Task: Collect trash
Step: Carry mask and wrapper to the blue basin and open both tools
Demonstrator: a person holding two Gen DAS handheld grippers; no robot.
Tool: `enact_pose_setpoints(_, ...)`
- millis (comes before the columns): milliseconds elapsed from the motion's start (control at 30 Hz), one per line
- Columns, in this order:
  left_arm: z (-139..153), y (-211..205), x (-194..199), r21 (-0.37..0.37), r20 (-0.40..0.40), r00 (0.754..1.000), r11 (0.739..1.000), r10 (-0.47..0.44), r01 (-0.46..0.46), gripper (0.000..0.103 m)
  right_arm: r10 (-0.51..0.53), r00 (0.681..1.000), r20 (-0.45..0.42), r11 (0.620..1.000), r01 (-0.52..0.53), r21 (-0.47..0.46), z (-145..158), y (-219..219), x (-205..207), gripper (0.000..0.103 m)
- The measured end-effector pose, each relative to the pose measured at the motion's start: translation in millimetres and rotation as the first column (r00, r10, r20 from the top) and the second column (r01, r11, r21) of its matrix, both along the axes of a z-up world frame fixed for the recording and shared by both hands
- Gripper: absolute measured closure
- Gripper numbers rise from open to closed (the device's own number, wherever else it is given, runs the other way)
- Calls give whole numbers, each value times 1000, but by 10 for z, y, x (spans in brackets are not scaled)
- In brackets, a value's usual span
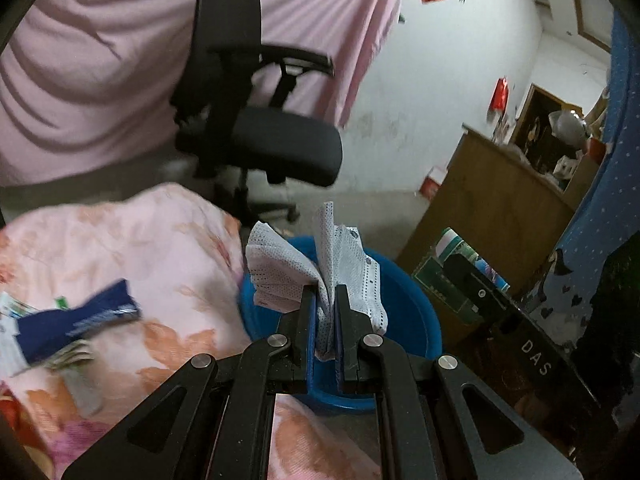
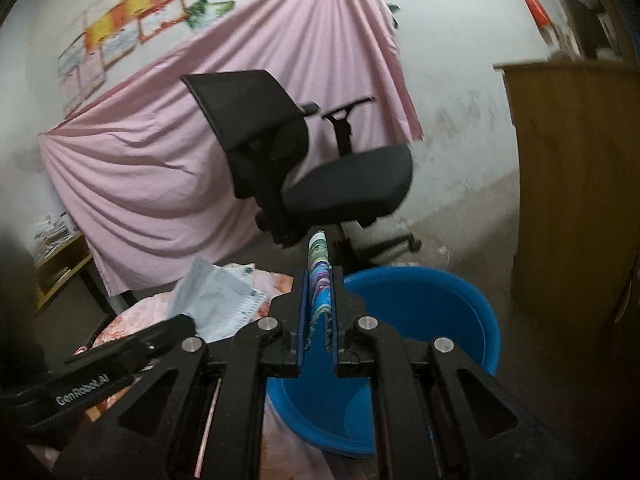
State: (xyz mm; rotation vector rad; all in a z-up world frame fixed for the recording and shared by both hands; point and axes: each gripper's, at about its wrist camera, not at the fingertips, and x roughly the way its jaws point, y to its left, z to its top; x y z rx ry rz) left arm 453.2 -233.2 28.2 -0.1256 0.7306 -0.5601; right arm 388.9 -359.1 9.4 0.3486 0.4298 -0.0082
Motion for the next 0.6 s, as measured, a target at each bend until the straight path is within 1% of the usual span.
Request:
enact_pose_setpoints(133,-138,-62,101,16,-64,998,1000,6,-5,96,-21,999,-46,999,22,40,-132,-126,59,70)
enact_pose_setpoints(233,-208,-68,80,30,-100,995,1000,10,-7,92,-31,997,-76,997,36,75,-211,-200,92,67)
enact_pose_setpoints(267,-240,-106,133,32,-113,993,999,11,-8,90,-33,996,-82,996,40,85,-223,-217,107,66)
enact_pose_setpoints(300,-249,-92,129,30,-118,993,1000,11,-8,89,-35,995,-88,995,43,93,-238,-238,123,64)
enact_pose_setpoints(400,-276,-53,118,23,-117,993,1000,23,-21,74,-35,994,-99,993,46,110,-266,-261,136,57)
enact_pose_setpoints(500,-283,-7,125,14,-118,992,999,39,-37,74,-30,994,-105,992,42,116,-283,-263,150,52)
enact_pose_setpoints(567,-265,27,117,13,-112,992,998,56,-54,73,-26,994,-105,993,38,116,-281,-257,153,46)
enact_pose_setpoints(600,-242,31,107,12,-105,992,998,62,-61,72,-25,994,-105,993,37,116,-287,-276,167,44)
